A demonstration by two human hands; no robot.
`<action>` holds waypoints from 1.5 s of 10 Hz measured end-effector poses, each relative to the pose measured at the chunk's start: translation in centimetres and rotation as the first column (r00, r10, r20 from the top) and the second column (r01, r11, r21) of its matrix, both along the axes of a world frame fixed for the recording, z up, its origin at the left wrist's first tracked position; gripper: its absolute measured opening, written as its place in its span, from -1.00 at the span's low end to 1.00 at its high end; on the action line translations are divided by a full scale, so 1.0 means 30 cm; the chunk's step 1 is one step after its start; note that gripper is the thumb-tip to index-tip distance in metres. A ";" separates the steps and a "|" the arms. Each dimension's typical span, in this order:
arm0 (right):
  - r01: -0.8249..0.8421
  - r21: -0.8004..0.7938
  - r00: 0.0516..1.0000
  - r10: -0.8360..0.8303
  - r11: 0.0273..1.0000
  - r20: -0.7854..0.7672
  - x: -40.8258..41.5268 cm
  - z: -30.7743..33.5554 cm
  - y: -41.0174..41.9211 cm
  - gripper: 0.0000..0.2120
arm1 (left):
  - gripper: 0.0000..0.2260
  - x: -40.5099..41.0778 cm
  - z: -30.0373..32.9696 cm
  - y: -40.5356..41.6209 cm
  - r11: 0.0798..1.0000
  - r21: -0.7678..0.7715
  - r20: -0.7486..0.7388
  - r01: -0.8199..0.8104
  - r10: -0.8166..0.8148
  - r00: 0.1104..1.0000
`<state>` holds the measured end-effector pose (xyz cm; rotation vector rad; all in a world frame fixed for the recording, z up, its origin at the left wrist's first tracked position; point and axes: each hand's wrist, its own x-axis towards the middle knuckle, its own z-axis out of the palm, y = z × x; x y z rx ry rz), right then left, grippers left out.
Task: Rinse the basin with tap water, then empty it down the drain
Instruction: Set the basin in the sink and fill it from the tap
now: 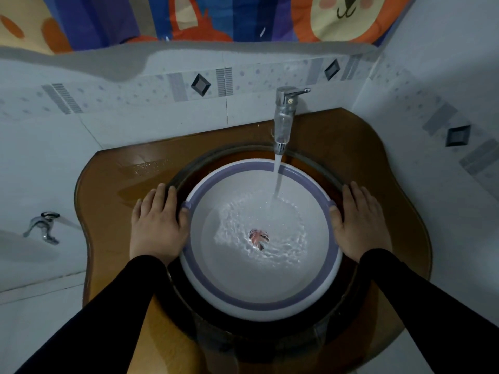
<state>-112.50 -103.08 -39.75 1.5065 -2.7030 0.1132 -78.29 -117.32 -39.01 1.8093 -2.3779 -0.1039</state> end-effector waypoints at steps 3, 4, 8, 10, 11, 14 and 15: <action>-0.001 -0.003 1.000 0.001 1.000 -0.002 0.001 0.001 0.000 -0.37 | -0.41 0.002 0.000 -0.001 1.000 -0.001 -0.003 -0.003 0.003 1.000; 0.002 -0.002 1.000 -0.002 1.000 -0.003 0.000 0.001 0.001 -0.37 | -0.41 0.002 -0.001 -0.001 1.000 -0.001 -0.003 -0.003 0.003 1.000; -0.008 -0.005 1.000 0.008 1.000 0.003 0.003 0.008 0.003 -0.38 | -0.41 0.001 -0.003 -0.003 1.000 0.002 -0.003 -0.001 0.001 1.000; 0.001 0.000 1.000 -0.001 1.000 0.002 0.002 0.005 0.001 -0.37 | -0.42 0.001 -0.004 -0.002 1.000 0.003 -0.004 -0.003 0.003 1.000; 0.000 0.000 1.000 0.000 1.000 0.003 0.002 0.004 0.002 -0.38 | -0.42 0.001 -0.003 0.000 1.000 0.001 -0.010 0.000 0.000 1.000; 0.002 -0.002 1.000 -0.002 1.000 0.004 0.001 0.002 0.001 -0.38 | -0.41 0.002 -0.002 -0.002 1.000 -0.002 -0.005 0.002 -0.002 1.000; 0.003 0.002 1.000 -0.003 1.000 0.003 0.000 0.002 0.000 -0.38 | -0.42 0.003 -0.003 -0.004 1.000 -0.002 -0.005 0.005 -0.005 1.000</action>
